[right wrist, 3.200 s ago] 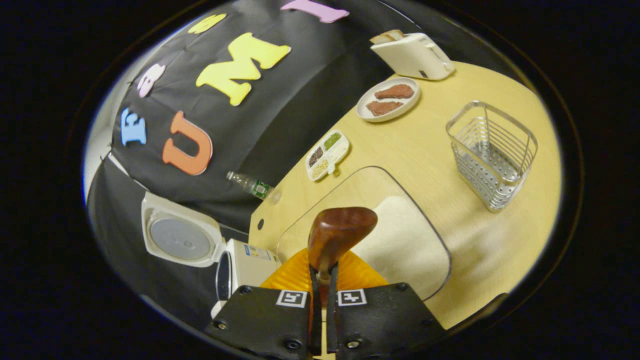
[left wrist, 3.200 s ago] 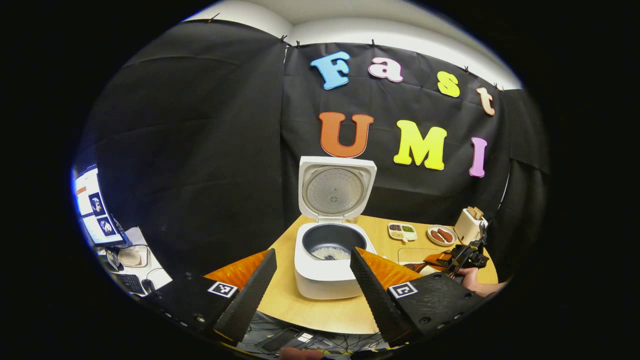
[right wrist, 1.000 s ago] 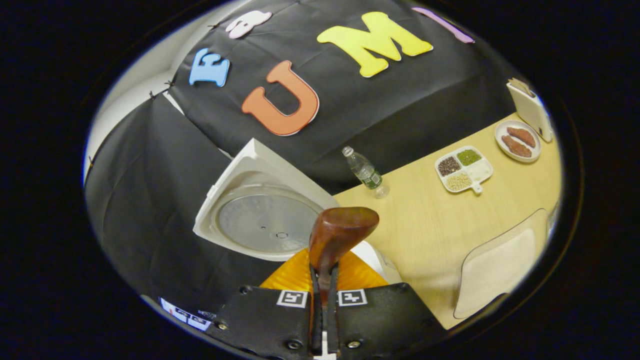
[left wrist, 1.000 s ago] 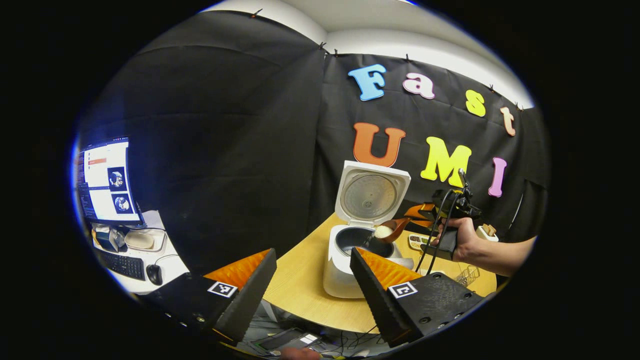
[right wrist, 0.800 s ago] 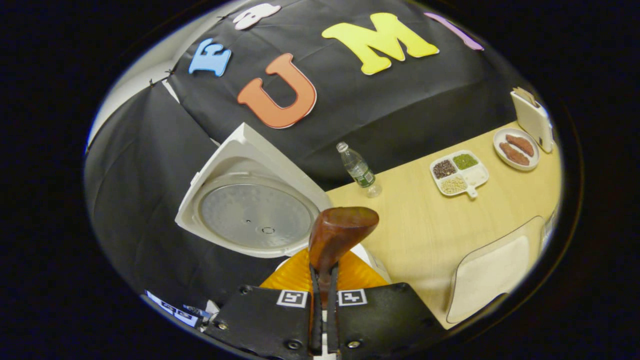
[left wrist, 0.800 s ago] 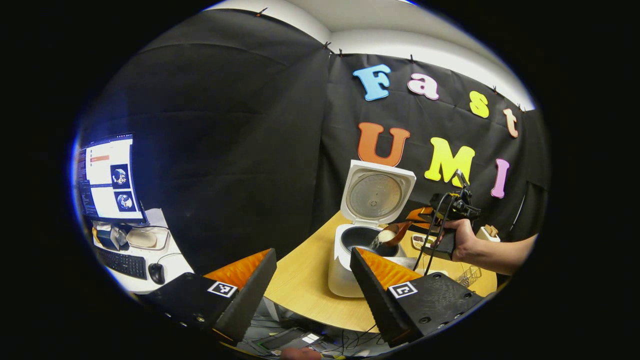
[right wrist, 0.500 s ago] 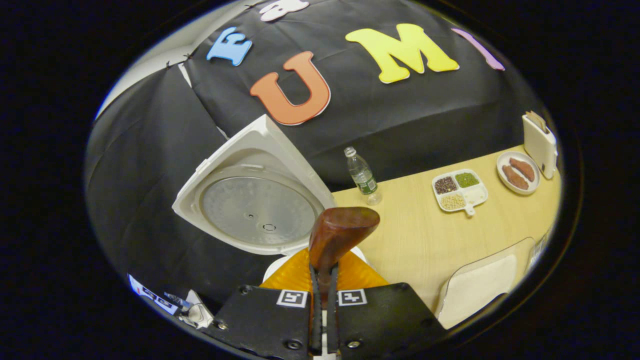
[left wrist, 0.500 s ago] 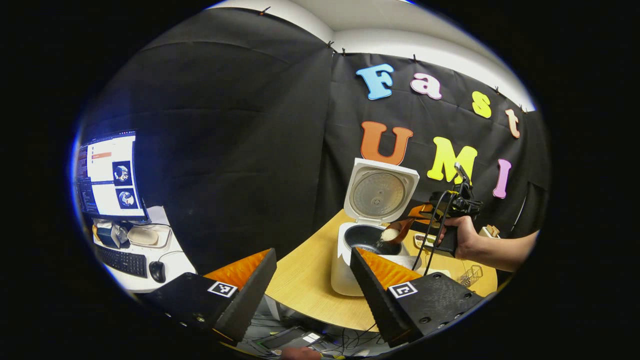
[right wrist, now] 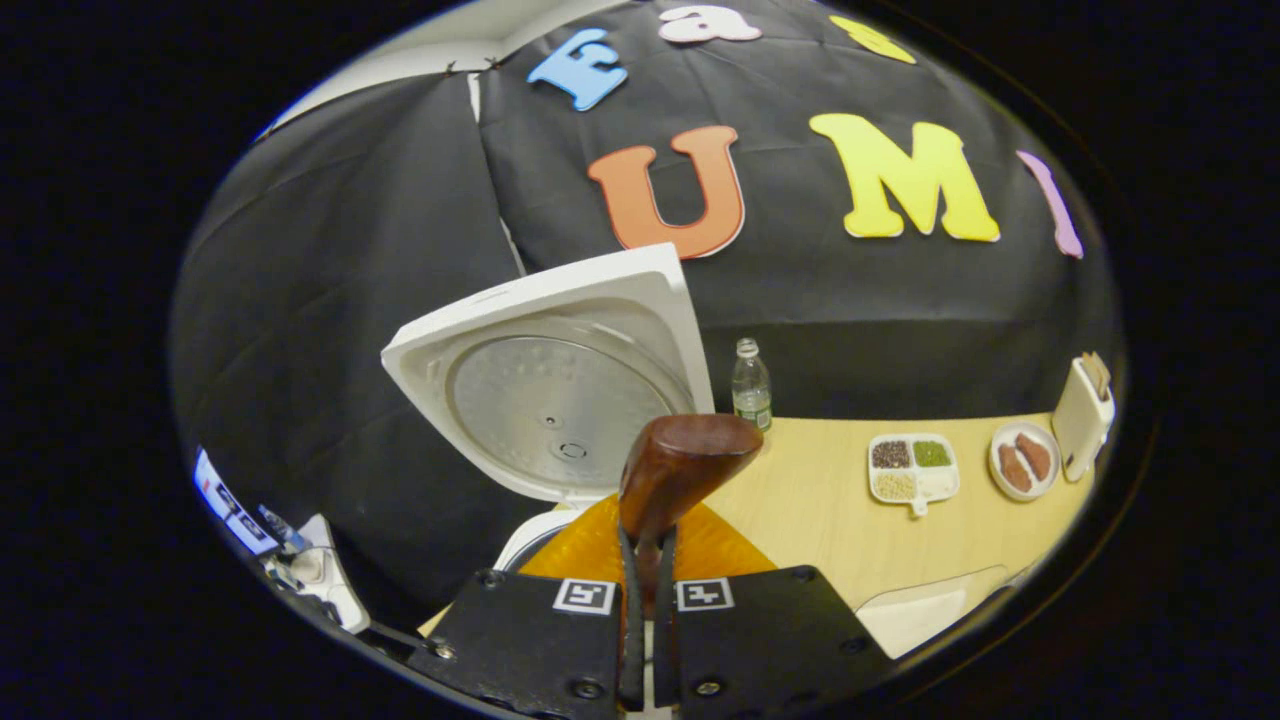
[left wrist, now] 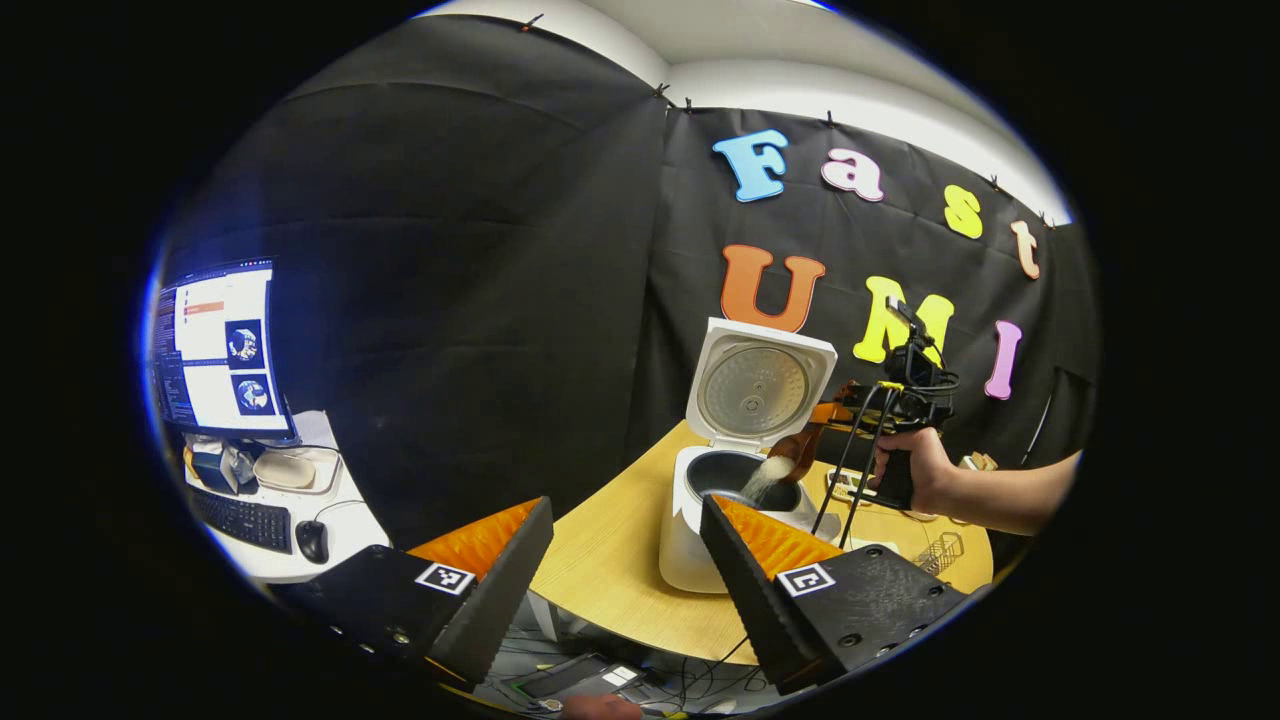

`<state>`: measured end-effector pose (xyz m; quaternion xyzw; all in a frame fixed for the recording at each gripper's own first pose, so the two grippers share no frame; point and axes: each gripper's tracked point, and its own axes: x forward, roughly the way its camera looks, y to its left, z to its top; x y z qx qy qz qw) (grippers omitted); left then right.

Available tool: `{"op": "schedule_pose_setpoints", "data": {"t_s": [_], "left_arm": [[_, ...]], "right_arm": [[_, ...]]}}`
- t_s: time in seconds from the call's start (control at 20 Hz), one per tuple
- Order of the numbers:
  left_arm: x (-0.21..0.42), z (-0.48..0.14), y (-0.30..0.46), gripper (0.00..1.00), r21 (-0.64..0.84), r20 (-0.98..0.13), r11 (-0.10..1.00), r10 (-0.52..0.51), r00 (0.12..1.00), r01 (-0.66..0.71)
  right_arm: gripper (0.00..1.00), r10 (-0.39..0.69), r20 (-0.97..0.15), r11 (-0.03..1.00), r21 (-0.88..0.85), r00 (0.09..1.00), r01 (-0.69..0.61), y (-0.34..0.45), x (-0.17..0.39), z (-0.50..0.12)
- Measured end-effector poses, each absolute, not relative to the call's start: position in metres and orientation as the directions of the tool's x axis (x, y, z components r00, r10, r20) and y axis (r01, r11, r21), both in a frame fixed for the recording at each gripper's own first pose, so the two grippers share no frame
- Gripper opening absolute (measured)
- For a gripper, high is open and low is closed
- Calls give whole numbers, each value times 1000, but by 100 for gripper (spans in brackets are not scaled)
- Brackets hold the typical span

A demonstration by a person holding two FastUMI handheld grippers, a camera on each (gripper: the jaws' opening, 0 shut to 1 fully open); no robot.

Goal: Close the left gripper, press the button to open the rice cooker; take a wooden spoon from the chopstick holder with the right hand, scoop a spoonful of rice and pour it into the rice cooker, then put the wooden spoon back into the chopstick holder.

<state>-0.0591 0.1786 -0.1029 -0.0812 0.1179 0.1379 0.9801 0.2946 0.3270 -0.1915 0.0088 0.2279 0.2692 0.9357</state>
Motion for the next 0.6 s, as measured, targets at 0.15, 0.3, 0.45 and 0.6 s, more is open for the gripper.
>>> {"op": "schedule_pose_setpoints", "data": {"t_s": [0.15, 0.3, 0.45, 0.6], "left_arm": [[-61, -103, 182, 94, -130, -252, 948, 253, 934, -292], [-62, -104, 180, 94, -135, -253, 947, 252, 934, -292], [-62, -104, 181, 94, -140, -251, 947, 250, 935, -290], [-61, -103, 181, 94, -145, -245, 948, 243, 939, -283]], "right_arm": [[9, 517, -412, 838, 62, 750, -543, 335, 289, -188], [9, 521, -390, 817, -30, 759, -576, 342, 283, -179], [9, 543, -365, 770, -143, 756, -622, 354, 274, -170], [8, 562, -341, 709, -272, 754, -651, 365, 258, -157]]}}
